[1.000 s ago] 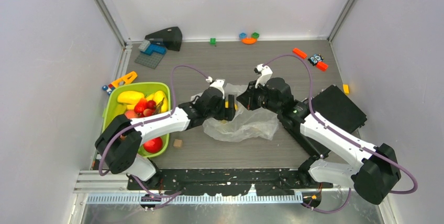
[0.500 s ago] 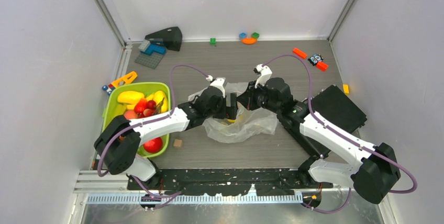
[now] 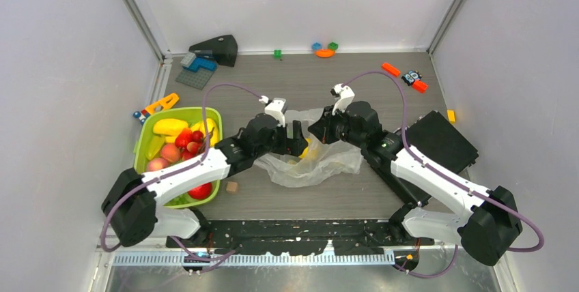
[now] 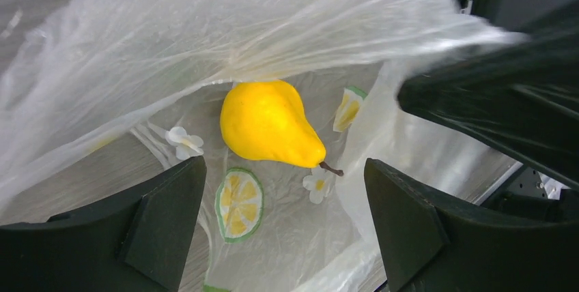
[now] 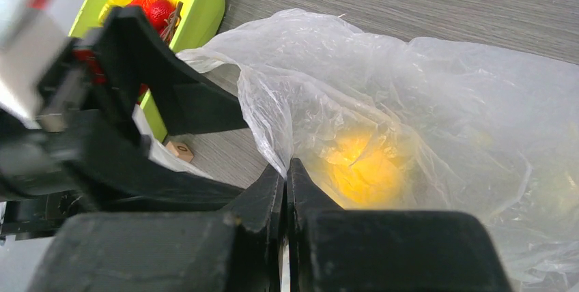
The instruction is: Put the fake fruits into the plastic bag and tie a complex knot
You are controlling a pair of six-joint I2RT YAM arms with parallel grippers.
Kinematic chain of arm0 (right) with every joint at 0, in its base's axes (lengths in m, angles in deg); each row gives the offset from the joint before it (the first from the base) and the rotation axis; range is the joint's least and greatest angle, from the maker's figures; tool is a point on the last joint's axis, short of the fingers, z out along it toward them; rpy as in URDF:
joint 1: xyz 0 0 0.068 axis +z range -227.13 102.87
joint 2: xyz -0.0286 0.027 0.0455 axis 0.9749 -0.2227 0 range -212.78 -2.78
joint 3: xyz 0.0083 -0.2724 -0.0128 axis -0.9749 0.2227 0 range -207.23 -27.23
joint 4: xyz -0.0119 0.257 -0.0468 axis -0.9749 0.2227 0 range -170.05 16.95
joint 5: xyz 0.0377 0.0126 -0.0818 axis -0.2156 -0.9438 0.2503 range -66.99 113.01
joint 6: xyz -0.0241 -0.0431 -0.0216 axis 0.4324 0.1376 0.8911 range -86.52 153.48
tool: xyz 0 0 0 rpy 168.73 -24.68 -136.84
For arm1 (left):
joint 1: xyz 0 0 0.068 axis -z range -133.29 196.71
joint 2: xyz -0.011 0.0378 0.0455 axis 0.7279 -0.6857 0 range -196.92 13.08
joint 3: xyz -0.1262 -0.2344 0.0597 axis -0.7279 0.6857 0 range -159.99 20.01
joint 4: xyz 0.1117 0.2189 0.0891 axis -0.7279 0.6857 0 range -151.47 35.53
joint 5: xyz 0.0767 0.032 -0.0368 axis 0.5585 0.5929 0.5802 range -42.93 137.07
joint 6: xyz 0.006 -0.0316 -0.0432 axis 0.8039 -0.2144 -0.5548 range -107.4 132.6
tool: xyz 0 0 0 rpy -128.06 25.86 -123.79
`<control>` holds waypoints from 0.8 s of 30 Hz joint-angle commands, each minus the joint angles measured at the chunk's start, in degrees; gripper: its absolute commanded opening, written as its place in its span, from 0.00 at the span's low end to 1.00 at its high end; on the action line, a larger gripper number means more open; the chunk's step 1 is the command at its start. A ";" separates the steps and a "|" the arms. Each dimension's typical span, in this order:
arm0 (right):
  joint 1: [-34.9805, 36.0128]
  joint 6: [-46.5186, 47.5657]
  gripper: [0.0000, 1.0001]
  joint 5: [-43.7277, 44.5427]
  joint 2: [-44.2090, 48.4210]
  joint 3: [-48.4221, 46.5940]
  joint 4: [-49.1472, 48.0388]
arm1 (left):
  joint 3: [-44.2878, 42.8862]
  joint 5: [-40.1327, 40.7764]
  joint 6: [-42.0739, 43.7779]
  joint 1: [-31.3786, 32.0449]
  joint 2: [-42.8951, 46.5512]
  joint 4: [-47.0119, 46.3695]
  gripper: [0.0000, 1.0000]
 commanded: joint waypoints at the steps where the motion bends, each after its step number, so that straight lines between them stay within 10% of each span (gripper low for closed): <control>1: 0.33 -0.69 0.05 0.76 0.44 -1.60 -2.51 | -0.59 -0.79 6.76 0.27 7.30 3.88 0.90; 12: 0.32 -0.72 0.05 0.46 -0.09 -1.39 -3.04 | -11.75 0.31 17.23 -1.26 23.39 35.28 0.99; 24: 0.33 -0.62 0.05 0.02 0.33 -0.89 -3.22 | -13.55 3.17 29.14 -30.44 25.78 47.09 0.94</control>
